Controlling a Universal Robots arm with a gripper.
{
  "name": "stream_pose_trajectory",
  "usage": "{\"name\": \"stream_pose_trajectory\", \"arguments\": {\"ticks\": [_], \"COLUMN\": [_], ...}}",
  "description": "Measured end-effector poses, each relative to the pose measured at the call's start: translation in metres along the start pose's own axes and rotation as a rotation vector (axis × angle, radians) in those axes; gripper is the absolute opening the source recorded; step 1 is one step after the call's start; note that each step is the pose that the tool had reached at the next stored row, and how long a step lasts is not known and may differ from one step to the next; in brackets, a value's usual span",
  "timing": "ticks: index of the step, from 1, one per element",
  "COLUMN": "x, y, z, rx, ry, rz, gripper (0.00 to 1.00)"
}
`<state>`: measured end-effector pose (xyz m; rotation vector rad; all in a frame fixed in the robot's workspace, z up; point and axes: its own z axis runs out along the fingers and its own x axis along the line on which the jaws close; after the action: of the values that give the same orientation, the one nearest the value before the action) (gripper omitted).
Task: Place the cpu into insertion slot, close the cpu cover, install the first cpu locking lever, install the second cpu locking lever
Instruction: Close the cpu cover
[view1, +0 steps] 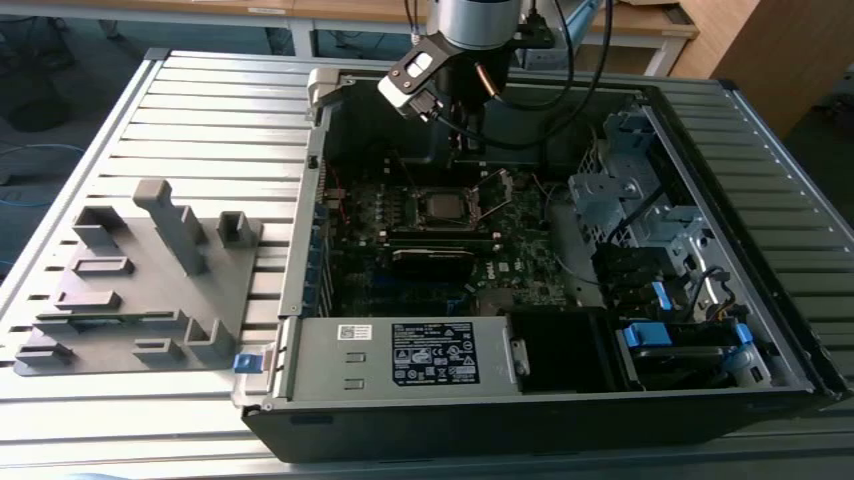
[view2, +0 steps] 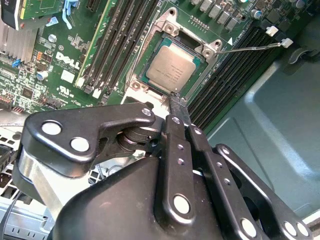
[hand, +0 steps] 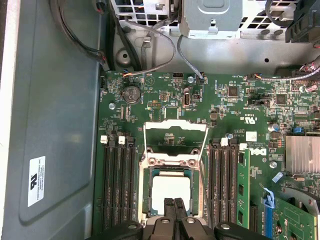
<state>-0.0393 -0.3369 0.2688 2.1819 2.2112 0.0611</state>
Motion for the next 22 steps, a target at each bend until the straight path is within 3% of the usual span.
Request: {"name": "stream_pose_trajectory", "arguments": {"ticks": [11, 22], "x": [0.0000, -0.0002], "y": [0.0024, 0.0145], "z": [0.0001, 0.0009], "rx": [0.0000, 0.0001], "ry": [-0.0001, 0.0001], "rz": [0.000, 0.000], "gripper": [0.11, 0.11]}}
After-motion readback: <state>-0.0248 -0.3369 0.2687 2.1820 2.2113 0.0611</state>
